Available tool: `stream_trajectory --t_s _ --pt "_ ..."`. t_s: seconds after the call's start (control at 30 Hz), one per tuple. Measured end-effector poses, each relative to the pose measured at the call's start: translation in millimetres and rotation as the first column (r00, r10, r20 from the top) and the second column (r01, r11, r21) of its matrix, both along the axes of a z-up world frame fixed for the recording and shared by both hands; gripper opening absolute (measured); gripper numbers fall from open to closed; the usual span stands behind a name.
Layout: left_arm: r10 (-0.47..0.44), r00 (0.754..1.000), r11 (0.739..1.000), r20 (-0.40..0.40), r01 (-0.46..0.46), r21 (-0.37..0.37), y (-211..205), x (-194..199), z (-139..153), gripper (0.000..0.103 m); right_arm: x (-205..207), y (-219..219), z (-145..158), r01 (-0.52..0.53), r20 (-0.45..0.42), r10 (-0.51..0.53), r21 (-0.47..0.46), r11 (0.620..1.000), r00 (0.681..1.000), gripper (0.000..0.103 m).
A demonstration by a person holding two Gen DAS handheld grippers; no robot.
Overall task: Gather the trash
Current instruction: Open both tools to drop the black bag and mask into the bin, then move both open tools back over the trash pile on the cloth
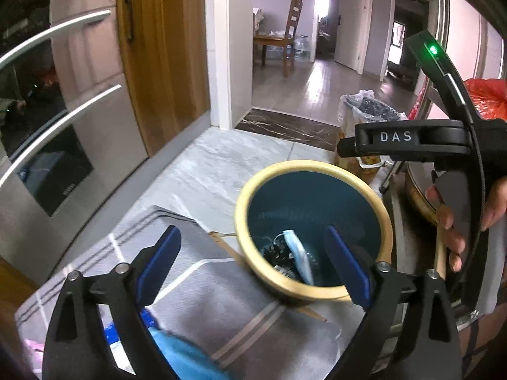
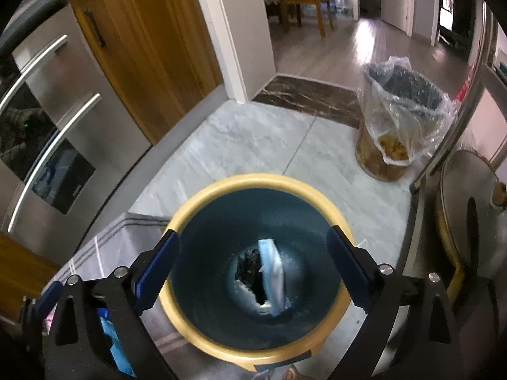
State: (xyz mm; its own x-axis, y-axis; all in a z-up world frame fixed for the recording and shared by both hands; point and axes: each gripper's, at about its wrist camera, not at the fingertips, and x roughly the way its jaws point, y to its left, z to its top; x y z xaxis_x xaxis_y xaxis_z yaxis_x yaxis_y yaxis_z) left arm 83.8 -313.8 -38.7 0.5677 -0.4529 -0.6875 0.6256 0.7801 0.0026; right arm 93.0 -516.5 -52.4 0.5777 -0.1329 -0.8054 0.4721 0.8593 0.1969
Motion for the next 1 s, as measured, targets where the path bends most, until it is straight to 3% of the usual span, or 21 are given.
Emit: stream_trajectory --t_s 0.43,0.83,1.0 --pt "0.078 0.995 0.996 0.064 -0.080 0.026 56.6 -27.8 43.3 0.097 -17.3 68.9 55.0 -0.110 0.096 0.136 -0.242 0.964 0.986 0.095" --pt "0.155 0.981 0.986 0.115 -0.161 0.038 137.3 -65.0 73.2 0.097 -47.5 134.3 85.0 -0.146 0.191 0.191 -0.225 0.963 0.963 0.096" --pt "0.228 0.964 0.973 0.138 -0.231 0.008 181.3 -86.0 82.3 0.097 -60.8 173.1 93.1 -0.194 0.216 0.263 -0.294 0.936 0.940 0.096"
